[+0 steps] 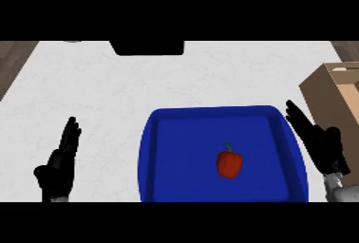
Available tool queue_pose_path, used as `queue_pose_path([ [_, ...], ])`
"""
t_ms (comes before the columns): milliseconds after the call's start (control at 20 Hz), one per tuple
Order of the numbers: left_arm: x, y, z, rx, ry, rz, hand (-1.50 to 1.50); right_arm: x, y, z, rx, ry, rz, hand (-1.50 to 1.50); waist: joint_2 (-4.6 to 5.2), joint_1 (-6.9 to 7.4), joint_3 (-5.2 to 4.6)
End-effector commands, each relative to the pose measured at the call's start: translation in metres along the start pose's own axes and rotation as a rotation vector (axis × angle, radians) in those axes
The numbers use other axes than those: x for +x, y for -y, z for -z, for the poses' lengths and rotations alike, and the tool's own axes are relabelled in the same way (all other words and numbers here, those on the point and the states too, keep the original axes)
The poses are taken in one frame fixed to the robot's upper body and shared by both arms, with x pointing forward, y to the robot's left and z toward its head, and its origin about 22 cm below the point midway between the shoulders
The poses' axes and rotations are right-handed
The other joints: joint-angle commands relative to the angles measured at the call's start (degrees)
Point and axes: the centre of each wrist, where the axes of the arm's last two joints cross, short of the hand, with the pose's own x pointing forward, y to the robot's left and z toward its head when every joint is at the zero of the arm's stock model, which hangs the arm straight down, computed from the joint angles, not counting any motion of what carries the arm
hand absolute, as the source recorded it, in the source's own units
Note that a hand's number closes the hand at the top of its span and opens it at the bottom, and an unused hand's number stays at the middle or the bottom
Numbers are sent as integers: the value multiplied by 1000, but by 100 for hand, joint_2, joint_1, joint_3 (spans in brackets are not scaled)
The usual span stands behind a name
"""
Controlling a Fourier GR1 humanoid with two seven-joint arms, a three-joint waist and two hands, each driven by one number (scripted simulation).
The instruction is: Pick the bell pepper from the tray and place it in the cardboard box
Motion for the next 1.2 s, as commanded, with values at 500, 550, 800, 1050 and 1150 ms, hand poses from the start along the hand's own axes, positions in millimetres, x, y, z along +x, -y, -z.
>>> queue_pose_path([
  [500,77,-12,38,-374,293,180,0,108,25,-68,-434,411,-398,-150,-158,-614,-176],
  [550,80,-18,46,-390,310,178,0,118,18,-79,-417,437,-408,-150,-117,-492,-175],
  [800,105,-14,65,-420,325,174,0,110,-4,-104,-314,432,-697,-150,-67,-331,-170],
  [1050,104,-7,61,-452,342,175,0,132,-19,-121,-225,262,-880,-150,-49,-164,-179],
  [1150,108,5,70,-455,356,160,0,128,-28,-122,-134,180,-979,-150,-17,-170,-186],
])
